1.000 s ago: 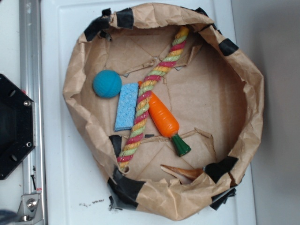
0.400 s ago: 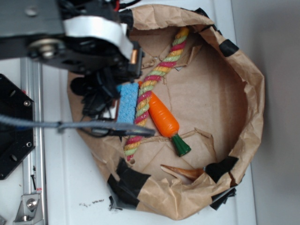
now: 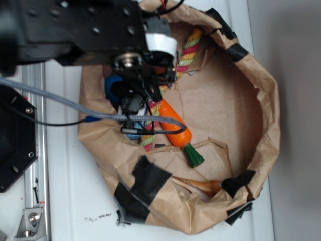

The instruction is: Grab the blue ball.

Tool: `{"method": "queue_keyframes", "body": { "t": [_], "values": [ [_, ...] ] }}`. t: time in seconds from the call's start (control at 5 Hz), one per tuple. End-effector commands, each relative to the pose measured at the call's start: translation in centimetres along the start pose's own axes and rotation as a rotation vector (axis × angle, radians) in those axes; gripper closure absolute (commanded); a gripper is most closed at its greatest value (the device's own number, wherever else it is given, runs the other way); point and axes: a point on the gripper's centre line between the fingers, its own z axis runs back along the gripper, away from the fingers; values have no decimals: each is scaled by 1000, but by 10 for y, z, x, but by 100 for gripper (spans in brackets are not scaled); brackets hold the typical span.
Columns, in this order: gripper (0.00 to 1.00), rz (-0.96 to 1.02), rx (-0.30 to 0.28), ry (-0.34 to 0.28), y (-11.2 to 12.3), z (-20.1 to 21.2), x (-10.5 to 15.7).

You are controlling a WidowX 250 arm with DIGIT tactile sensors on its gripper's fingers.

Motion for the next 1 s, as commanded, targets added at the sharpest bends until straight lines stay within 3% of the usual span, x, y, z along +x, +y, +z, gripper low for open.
{"method": "queue_keyframes", "body": {
  "t": [0.0, 0.2, 0.4, 0.6, 0.8],
  "values": [
    [0, -80, -53, 55, 0, -46, -15],
    [21, -86, -59, 65, -3, -58, -24],
    [100, 35, -56, 36, 2, -50, -22],
    [100, 52, 41, -55, 9, -30, -8],
    [100, 138, 41, -138, 2, 4, 11]
  ]
}}
